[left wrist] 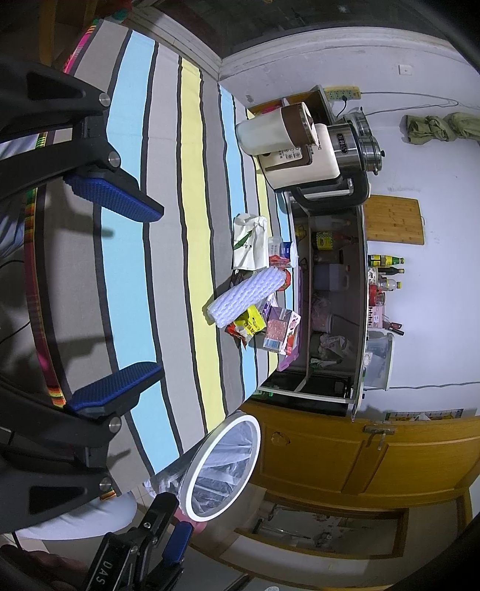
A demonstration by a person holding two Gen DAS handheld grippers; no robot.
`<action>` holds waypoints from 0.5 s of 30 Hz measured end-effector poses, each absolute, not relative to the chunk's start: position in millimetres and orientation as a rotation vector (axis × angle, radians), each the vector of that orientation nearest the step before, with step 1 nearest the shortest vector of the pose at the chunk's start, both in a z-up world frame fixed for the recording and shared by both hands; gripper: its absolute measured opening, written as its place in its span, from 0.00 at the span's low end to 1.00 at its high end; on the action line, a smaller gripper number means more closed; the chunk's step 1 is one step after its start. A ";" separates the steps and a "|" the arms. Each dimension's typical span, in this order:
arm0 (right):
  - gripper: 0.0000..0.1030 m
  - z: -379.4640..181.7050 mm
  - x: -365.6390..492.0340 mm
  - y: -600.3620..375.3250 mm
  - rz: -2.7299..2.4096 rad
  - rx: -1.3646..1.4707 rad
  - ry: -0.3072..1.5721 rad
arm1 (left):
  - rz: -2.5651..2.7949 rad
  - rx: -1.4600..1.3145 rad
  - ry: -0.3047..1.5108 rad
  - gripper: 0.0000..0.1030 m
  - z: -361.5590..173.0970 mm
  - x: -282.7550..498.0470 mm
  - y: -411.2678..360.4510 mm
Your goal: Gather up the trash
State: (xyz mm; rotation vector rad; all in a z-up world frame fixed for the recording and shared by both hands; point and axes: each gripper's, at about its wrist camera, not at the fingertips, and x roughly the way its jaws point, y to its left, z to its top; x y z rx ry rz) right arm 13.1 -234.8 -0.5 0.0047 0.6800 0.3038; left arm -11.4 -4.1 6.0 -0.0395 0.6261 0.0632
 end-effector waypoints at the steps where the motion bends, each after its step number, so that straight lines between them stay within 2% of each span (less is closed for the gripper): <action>1: 0.72 -0.3 13.2 -234.8 0.304 0.004 0.681 | 0.064 -0.039 0.627 0.76 6.0 -11.3 -4.1; 15: 0.72 -2.1 37.1 -226.8 0.326 -0.018 0.682 | 0.048 -0.072 0.667 0.76 0.3 29.3 8.4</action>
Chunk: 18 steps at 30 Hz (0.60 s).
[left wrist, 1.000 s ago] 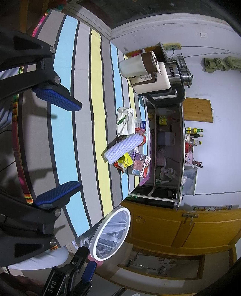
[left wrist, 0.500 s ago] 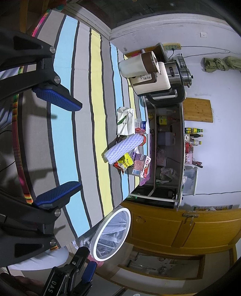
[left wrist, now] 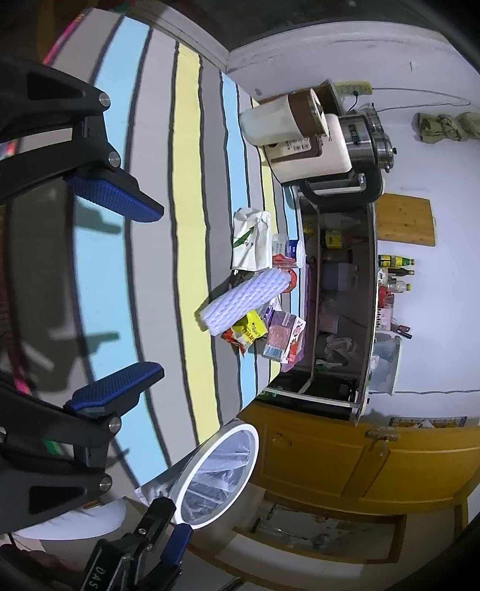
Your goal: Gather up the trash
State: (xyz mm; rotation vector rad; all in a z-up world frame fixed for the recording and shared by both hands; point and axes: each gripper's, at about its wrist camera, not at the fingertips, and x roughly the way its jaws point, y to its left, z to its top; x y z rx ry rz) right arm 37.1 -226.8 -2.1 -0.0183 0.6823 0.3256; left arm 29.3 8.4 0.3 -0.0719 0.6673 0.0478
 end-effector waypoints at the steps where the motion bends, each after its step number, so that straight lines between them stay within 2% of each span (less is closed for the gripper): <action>1: 0.72 -2.7 41.0 -225.7 0.328 -0.020 0.684 | 0.046 -0.080 0.676 0.76 -0.4 35.8 10.3; 18: 0.72 -9.4 121.3 -186.3 0.428 -0.074 0.721 | -0.002 -0.213 0.726 0.76 -12.8 140.3 31.4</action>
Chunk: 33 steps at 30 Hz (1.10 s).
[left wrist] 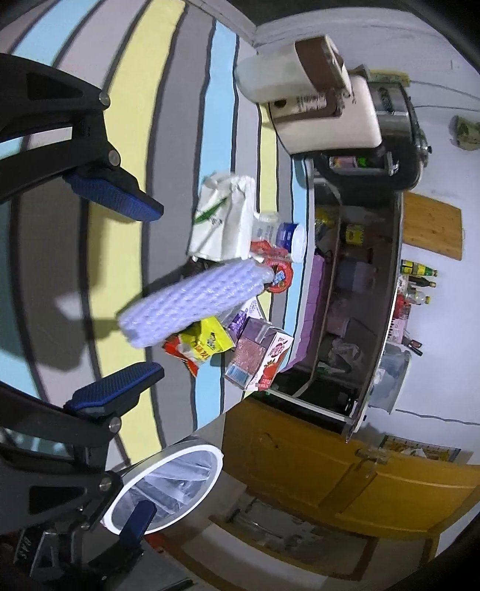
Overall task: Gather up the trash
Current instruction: 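Grasp the purple foam net sleeve with the left tool while the right tool grasps the yellow snack packet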
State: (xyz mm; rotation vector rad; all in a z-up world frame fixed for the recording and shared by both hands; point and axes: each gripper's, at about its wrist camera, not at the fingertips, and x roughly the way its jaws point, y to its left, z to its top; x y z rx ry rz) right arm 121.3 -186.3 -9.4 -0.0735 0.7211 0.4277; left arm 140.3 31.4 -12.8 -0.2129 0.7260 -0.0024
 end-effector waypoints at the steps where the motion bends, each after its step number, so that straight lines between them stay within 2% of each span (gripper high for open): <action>1: 0.72 -9.4 125.1 -184.6 0.431 -0.076 0.722 | -0.014 -0.221 0.732 0.75 -15.0 146.6 31.2; 6: 0.72 -10.4 146.2 -175.9 0.445 -0.087 0.736 | -0.033 -0.225 0.759 0.61 -24.4 170.1 27.3; 11: 0.71 -12.3 164.3 -167.3 0.463 -0.094 0.747 | -0.043 -0.220 0.793 0.40 -36.5 187.6 22.9; 14: 0.71 -14.9 176.0 -161.7 0.476 -0.101 0.758 | -0.044 -0.218 0.796 0.34 -41.4 190.9 23.1; 20: 0.66 -22.4 198.7 -148.2 0.516 -0.104 0.791 | -0.038 -0.230 0.774 0.27 -38.5 184.8 32.6; 33: 0.66 -39.2 235.5 -106.9 0.610 -0.138 0.849 | -0.030 -0.256 0.740 0.24 -30.0 166.7 53.1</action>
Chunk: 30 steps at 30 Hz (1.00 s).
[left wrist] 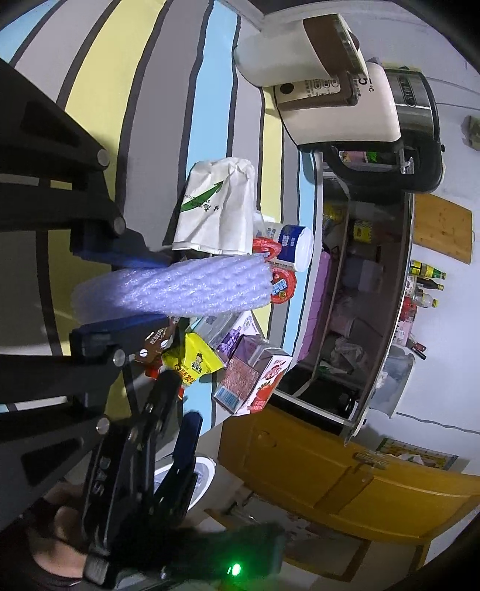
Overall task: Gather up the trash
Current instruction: 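Grasp the purple foam net sleeve with the left tool while the right tool grasps the yellow snack packet, then carry both items over the white trash bin and open both tools to drop them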
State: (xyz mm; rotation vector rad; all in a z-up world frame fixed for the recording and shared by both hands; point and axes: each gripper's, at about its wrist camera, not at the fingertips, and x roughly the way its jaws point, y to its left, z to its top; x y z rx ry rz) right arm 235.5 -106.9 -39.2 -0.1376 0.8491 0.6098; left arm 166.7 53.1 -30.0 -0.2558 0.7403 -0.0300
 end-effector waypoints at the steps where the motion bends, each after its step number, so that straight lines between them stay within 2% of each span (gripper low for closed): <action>1: 0.66 -41.3 238.3 -103.6 0.614 -0.144 0.855 | -0.031 -0.258 0.740 0.24 -30.4 166.2 53.2; 6: 0.63 -51.4 249.5 -96.7 0.628 -0.150 0.891 | -0.038 -0.266 0.742 0.24 -32.8 167.0 55.6; 7: 0.56 -53.2 251.4 -96.9 0.634 -0.146 0.902 | -0.039 -0.267 0.742 0.24 -33.1 167.1 56.1; 9: 0.46 -57.5 255.2 -94.6 0.649 -0.139 0.927 | -0.041 -0.269 0.742 0.24 -33.6 166.6 56.4; 10: 0.45 -58.4 255.6 -93.4 0.650 -0.141 0.930 | -0.039 -0.268 0.742 0.24 -33.6 166.6 56.8; 30: 0.42 -25.7 206.3 -139.2 0.630 -0.047 0.865 | -0.098 -0.218 0.704 0.24 -4.2 136.5 20.7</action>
